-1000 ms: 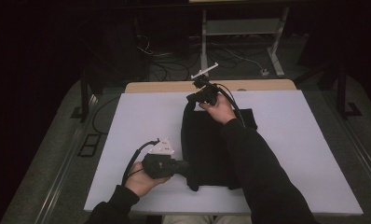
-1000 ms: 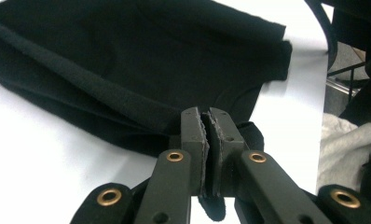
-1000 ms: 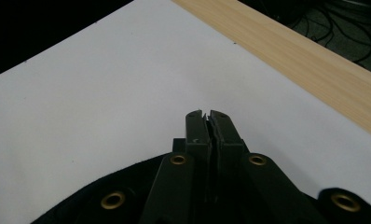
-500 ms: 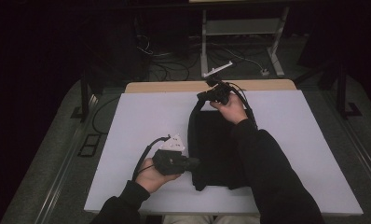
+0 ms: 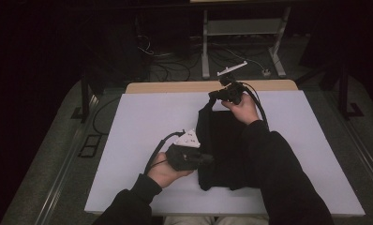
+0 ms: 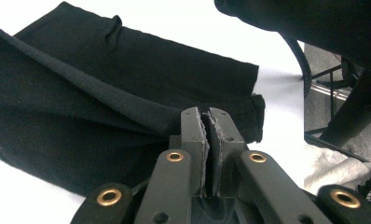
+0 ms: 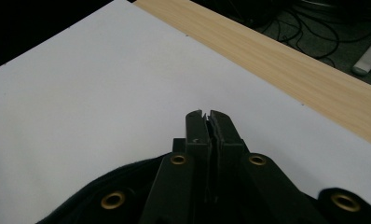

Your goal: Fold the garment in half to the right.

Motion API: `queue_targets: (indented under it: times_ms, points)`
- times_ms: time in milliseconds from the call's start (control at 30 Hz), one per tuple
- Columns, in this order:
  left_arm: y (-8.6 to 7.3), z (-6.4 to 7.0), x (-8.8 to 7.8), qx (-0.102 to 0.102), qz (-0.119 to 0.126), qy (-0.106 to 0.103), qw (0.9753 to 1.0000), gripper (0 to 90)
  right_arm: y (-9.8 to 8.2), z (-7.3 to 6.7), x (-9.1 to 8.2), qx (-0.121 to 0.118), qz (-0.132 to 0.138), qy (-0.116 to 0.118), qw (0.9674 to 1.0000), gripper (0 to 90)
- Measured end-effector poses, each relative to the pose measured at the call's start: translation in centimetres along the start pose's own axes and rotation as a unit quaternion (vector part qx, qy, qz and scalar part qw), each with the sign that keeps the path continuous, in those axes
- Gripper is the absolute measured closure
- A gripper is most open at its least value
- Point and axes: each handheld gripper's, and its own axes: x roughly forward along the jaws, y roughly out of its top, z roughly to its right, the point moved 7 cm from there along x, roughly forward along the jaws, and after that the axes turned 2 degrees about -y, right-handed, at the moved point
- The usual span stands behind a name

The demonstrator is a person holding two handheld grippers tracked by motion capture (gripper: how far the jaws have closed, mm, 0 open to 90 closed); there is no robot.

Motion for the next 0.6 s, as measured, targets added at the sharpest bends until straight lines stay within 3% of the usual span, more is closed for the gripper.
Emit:
queue_targets:
  times_ms: [33,600]
  points:
    - [0.2,0.1,0.2,-0.007,0.006,0.0,1.0,84.1,-0.1,0.2,-0.1,0.003,0.0,-0.001,1.0,85.7]
    - [1.8,0.7,2.3,0.006,0.008,-0.021,0.9997,84.0,-1.8,2.6,-1.8,0.02,0.004,-0.016,0.9997,85.7]
